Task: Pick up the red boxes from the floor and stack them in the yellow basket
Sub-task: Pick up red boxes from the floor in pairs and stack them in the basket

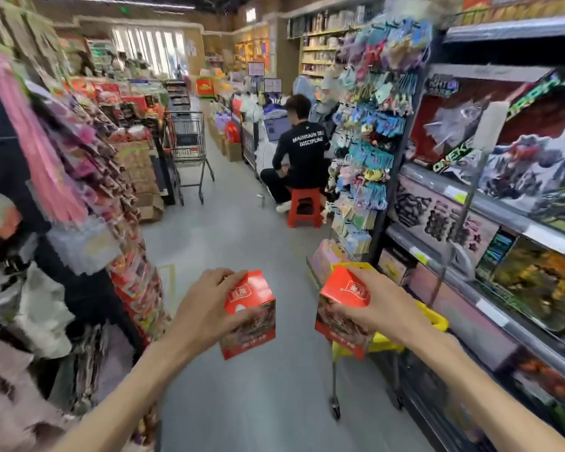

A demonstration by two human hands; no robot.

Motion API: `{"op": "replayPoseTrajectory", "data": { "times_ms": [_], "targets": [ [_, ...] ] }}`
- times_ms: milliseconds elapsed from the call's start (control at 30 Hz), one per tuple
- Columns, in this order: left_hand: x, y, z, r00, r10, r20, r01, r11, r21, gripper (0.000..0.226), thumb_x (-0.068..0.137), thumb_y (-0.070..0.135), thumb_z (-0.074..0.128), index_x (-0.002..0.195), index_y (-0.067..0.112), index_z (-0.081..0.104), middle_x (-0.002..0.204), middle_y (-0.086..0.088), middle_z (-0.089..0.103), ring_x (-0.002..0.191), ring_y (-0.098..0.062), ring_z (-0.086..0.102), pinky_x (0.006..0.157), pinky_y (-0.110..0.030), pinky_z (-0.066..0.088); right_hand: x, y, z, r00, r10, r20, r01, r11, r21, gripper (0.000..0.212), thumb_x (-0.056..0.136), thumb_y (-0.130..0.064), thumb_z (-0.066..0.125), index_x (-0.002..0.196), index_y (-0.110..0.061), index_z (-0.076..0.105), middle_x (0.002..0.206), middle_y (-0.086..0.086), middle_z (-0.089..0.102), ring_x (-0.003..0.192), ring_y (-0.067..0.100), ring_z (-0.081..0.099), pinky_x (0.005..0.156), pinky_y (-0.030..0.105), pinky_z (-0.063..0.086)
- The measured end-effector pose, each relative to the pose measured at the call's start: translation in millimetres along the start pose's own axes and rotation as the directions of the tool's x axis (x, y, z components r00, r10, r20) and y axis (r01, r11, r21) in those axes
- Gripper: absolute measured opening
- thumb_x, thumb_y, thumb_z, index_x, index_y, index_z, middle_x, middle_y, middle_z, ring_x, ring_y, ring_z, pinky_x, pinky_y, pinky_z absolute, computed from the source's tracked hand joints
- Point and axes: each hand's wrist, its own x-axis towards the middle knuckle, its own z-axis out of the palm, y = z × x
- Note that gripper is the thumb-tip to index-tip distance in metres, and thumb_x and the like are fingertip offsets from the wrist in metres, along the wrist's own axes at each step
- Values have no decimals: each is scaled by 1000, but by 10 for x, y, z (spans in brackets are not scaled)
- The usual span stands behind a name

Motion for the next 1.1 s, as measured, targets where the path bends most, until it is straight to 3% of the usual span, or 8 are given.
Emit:
{"op": "replayPoseTrajectory", "data": {
  "times_ms": [167,400,567,767,867,967,1100],
  "targets": [
    [1379,-574,474,990,139,14,-138,989,-48,84,78,81,52,138,22,55,121,3,58,109,-18,50,89,-32,45,1115,292,218,994,98,-55,-99,995,-13,92,65,-85,58,142,-41,34,126,-12,52,115,14,49,91,40,46],
    [3448,-966,1252,903,402,152,-384,914,-133,79,78,78,54,135,24,55,120,3,59,105,-22,56,85,-42,51,2423,931,397,939,325,-116,-329,944,-26,96,67,-86,55,146,-37,31,141,-8,48,125,16,46,98,37,43],
    [4634,-797,2019,786,574,230,-531,817,-224,84,77,82,51,139,27,51,125,5,55,110,-19,49,86,-36,49,2881,1436,386,858,480,-184,-496,866,-57,95,68,-86,56,146,-37,32,141,-6,50,125,18,48,99,40,43],
    [5764,-347,3162,625,732,271,-646,680,-347,88,75,82,54,140,22,49,126,2,53,116,-22,48,95,-42,46,3317,2300,584,756,627,-190,-651,751,-110,98,67,-86,53,146,-30,34,141,-1,52,128,22,48,99,43,44],
    [6179,-112,3766,562,758,332,-650,653,-390,90,73,80,60,142,23,46,126,6,51,116,-19,47,91,-37,48,3513,2730,780,693,691,-204,-715,696,-70,96,66,-85,53,144,-31,38,134,-1,56,123,22,51,97,41,43],
    [6479,77,4359,463,797,389,-678,601,-424,92,73,80,62,145,26,40,129,7,47,119,-18,46,93,-40,48,3687,3064,1022,614,763,-203,-782,622,-30,102,64,-90,41,145,-27,38,133,-1,55,123,22,50,98,40,41],
    [6786,273,5071,356,821,445,-714,547,-437,97,75,88,46,146,23,41,133,5,47,121,-20,44,96,-43,47,3866,3441,1284,524,831,-188,-846,533,-2,104,66,-91,38,145,-24,40,129,-1,56,118,23,53,98,40,42]
  ]
}}
